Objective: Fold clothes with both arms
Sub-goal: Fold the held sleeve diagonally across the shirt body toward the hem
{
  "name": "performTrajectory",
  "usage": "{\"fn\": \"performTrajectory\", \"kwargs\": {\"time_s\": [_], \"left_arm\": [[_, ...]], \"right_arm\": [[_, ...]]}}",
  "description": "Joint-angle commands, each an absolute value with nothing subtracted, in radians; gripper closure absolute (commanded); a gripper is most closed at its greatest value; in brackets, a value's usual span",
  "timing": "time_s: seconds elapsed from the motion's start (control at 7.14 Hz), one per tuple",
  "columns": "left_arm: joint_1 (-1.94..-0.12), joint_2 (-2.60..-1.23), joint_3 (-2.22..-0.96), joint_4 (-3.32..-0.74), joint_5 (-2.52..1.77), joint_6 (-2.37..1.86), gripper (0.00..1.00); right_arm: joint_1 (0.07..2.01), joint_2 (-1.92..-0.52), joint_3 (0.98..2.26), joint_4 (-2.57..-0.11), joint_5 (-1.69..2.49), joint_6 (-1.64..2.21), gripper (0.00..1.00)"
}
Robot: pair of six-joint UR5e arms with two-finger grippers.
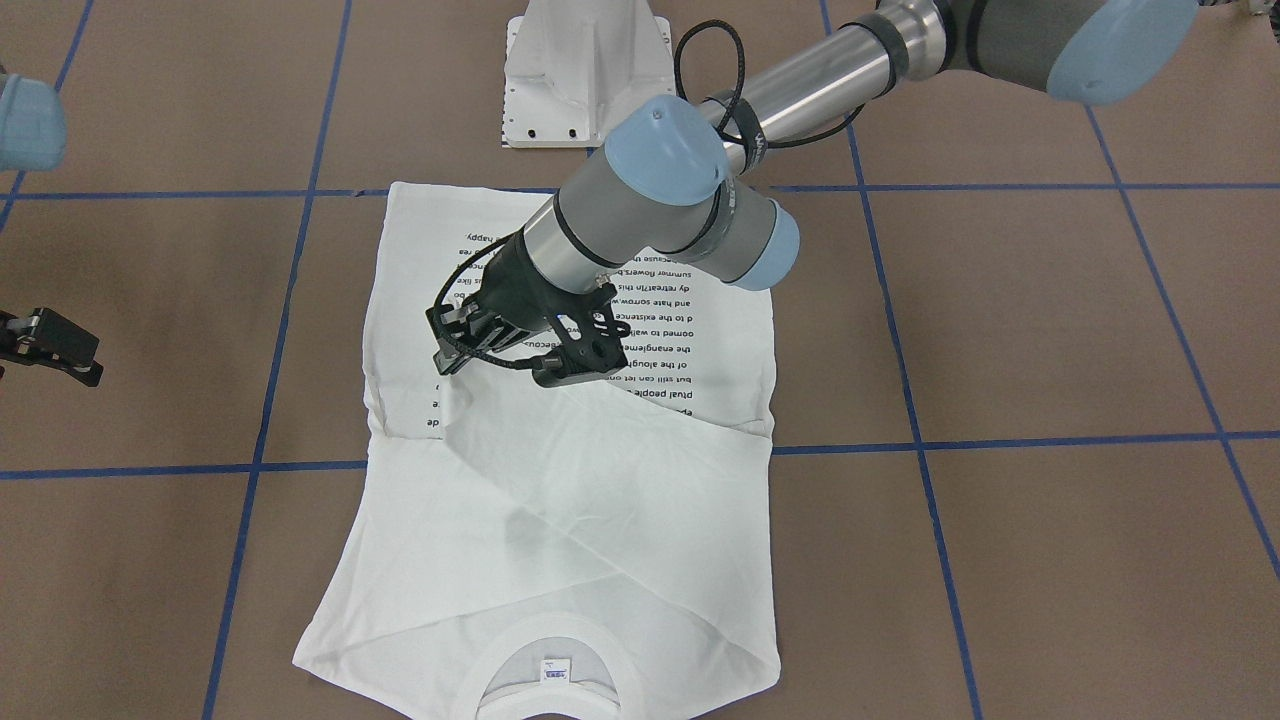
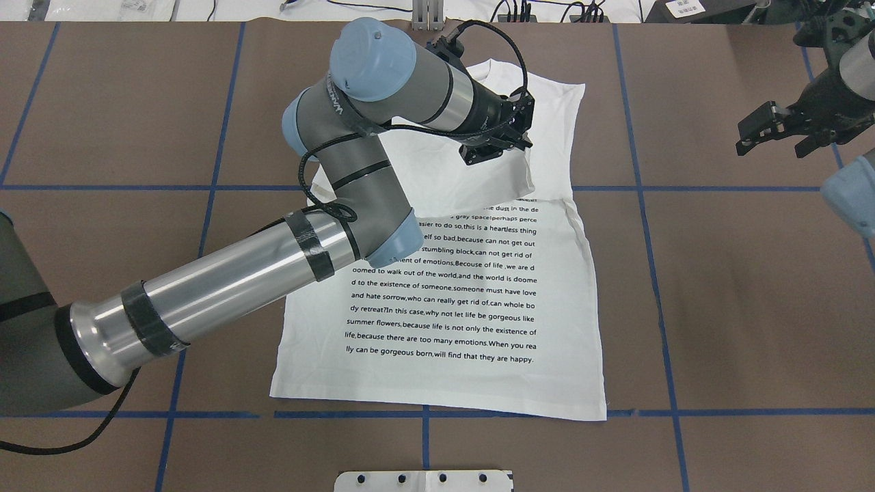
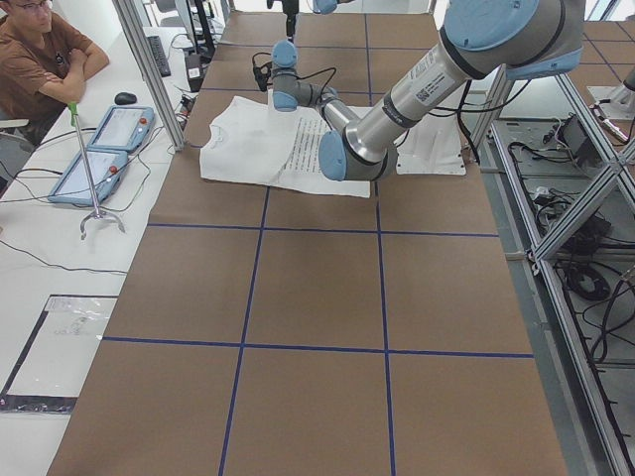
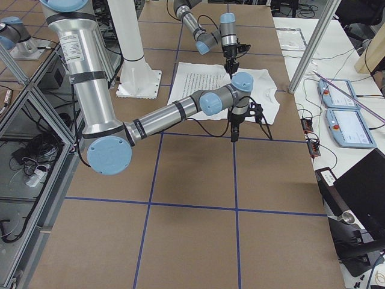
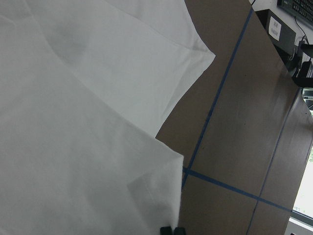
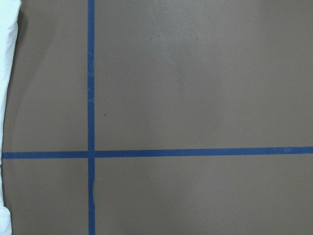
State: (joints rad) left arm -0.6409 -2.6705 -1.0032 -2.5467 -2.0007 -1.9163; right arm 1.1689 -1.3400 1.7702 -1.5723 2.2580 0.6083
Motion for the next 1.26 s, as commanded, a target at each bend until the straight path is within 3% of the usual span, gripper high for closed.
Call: {"fn": "performTrajectory", "kwargs": {"time_s": [0.0, 0.14, 0.28, 0.42, 0.84, 1.12], "left_arm": [[-0.568, -2.695, -0.933, -2.591, -1.895, -1.916, 1.00], [-0.530, -2.695, -0.933, -2.589, -1.860, -1.914, 1.00], [-0.506, -2.694, -0.934, -2.591, -1.855, -1.911, 0.63], [-0.480, -2.694, -0.936, -2.591, -1.817, -1.902, 0.01], [-0.474, -2.671, -0.937, -2.591, -1.736, -1.826, 0.00], [-0.506, -2.617, -1.007, -2.554, -1.799, -1.775, 0.00]], "right_arm": [[1.169, -1.339, 1.769, -1.572, 2.258, 0.609, 0.00], [1.167, -1.333, 1.763, -1.572, 2.258, 0.609, 0.00], [1.167, -1.328, 1.752, -1.572, 2.258, 0.609, 0.00], [1.167, -1.325, 1.752, -1.572, 2.258, 0.609, 0.00], [1.167, -1.325, 1.755, -1.568, 2.284, 0.612, 0.00], [1.164, -1.330, 1.773, -1.556, 2.287, 0.614, 0.00]]}}
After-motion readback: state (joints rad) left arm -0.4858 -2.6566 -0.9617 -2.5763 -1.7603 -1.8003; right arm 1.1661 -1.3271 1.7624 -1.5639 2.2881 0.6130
